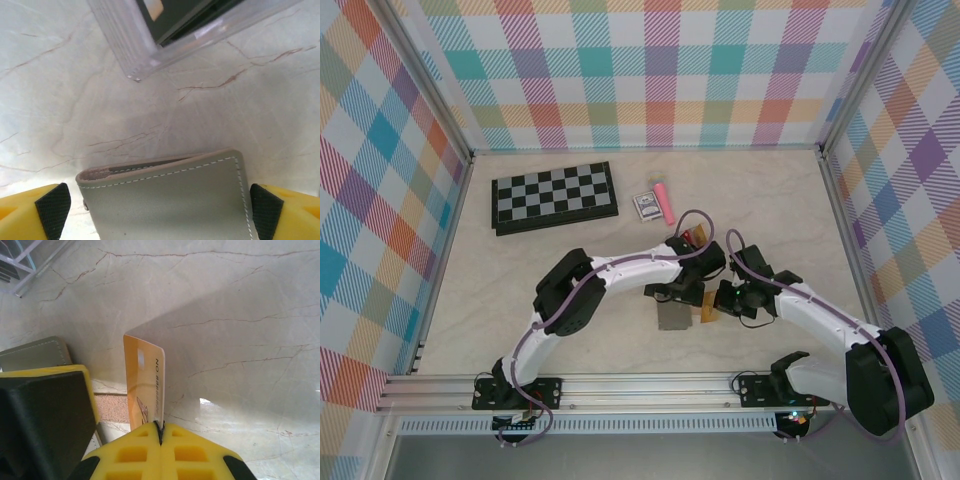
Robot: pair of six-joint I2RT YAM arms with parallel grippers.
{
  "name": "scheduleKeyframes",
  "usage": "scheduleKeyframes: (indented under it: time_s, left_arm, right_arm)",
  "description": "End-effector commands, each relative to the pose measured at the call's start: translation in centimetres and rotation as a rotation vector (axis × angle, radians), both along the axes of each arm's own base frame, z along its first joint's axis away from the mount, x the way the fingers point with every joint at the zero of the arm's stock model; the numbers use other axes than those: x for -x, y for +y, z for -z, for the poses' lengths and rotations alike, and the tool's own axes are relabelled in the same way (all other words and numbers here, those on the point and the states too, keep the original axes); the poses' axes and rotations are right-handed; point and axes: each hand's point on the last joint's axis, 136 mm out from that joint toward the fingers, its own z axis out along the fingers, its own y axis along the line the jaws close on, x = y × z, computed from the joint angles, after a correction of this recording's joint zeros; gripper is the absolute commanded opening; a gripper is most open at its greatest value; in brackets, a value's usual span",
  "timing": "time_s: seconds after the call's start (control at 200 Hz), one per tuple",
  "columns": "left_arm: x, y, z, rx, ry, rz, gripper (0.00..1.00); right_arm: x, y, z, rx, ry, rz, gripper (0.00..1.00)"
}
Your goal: Put the credit cards into the card holder
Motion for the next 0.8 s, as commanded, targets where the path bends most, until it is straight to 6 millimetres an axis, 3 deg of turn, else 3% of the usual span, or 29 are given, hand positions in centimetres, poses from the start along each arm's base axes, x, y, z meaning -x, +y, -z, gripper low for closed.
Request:
scheduleKeyframes:
  time_s: [0.0,0.225,0.31,0.6,0.795]
  left_arm:
    - [0.4,1.3,-3.5,0.0,-0.052,0.0,0.9]
    - [1.1,2.9,-5.2,0.033,-0.074,-0.03,0.85]
    - [1.5,3.7,-5.3,0.04,-0.079,-0.039,0.78]
    - [2.3,7.2,-4.7,0.043,-0.077,-0.103,0.43]
    - [2.4,7.8,-3.8,0.149,-0.063,-0.131,0.07]
  right_arm:
    - [1.6,-2.1,2.0,0.105,0.069,0.019,0.01]
    - [1.4,-2.2,1.9,0.11,0.071,0.023,0.01]
    - [1.3,-2.0,1.8,0.105,0.066,0.023,0.01]
    - [0.9,-1.6,1.6,0.09,0.067,0.021,0.01]
    - [0.1,-0.5,0.3,0.037,0.037,0.007,0.0]
